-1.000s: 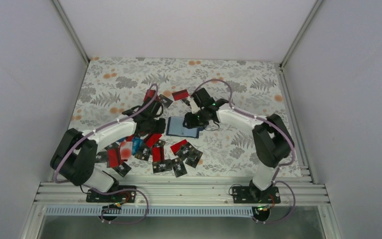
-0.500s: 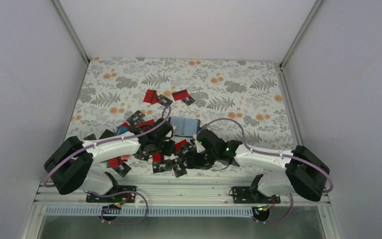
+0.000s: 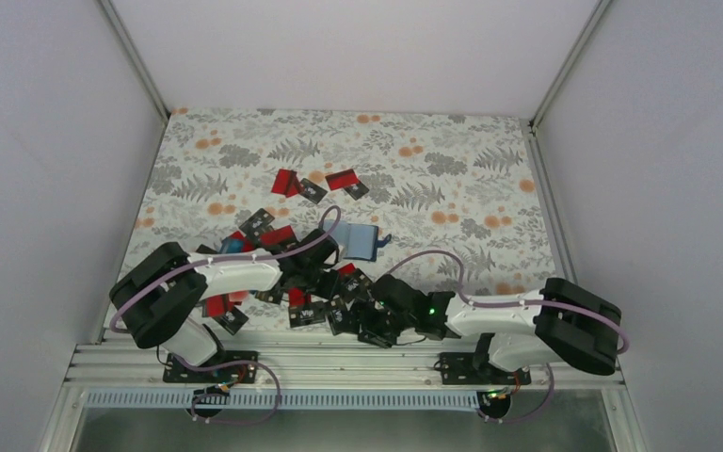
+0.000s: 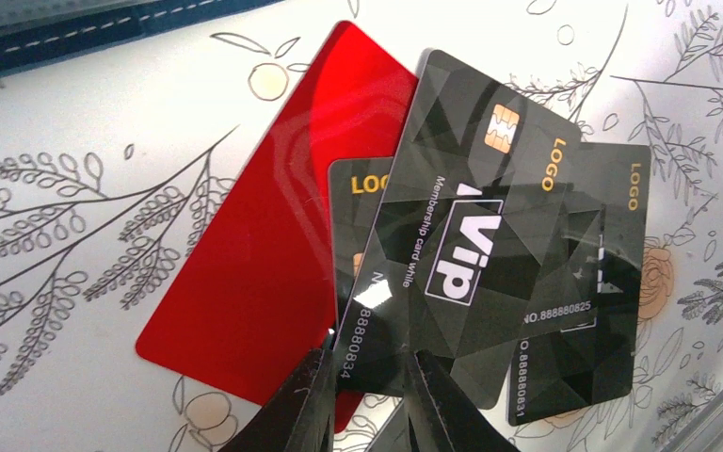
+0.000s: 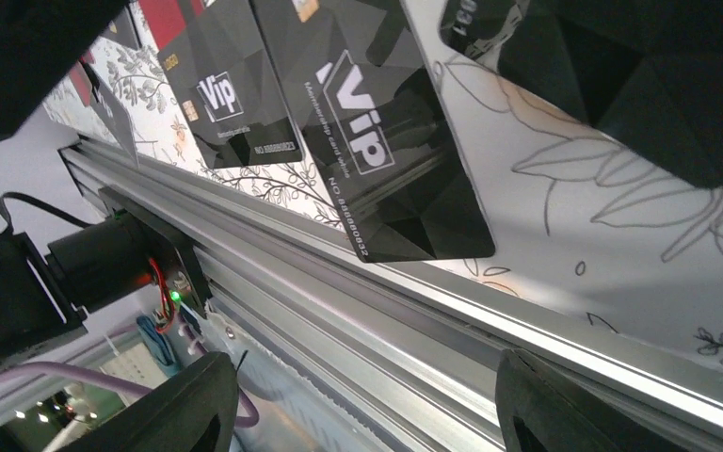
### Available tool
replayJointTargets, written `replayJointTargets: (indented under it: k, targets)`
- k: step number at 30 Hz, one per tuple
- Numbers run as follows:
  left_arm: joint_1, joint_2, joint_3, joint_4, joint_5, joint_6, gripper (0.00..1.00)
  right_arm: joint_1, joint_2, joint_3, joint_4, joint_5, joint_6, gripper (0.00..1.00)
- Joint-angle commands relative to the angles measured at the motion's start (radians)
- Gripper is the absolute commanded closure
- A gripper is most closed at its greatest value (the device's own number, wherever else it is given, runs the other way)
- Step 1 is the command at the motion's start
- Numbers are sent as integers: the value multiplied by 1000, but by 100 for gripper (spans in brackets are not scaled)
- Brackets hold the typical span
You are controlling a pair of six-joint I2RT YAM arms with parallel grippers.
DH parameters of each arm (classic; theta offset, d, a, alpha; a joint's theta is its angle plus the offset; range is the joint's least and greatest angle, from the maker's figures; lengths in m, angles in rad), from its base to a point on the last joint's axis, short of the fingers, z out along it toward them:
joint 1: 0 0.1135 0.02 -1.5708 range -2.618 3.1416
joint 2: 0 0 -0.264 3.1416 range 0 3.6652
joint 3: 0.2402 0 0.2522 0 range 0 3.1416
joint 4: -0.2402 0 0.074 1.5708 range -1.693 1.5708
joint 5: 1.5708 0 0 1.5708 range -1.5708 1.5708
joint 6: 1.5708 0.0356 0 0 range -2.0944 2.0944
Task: Put the credit cards into the card holder
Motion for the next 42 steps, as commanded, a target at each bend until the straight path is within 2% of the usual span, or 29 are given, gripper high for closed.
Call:
replayJointTargets:
  k: [1,17,27,38,42]
  targets:
    - [-22,38,-25,8,-2,-5,78,34,38,-25,113,51,136,30]
    - [-99,-29,-77,-31,-59,-101,78,36,251,-43,391,39,237,41]
    - [-115,-103,-105,-56,-69,-133,78,20,279,-36,430,60,251,50]
    - [-123,-94,-139,4,-38,-145,78,18,276,-51,447,92,281,68]
    - [-125,-110,-162,19,-24,-151,78,19,244,-52,436,116,280,69]
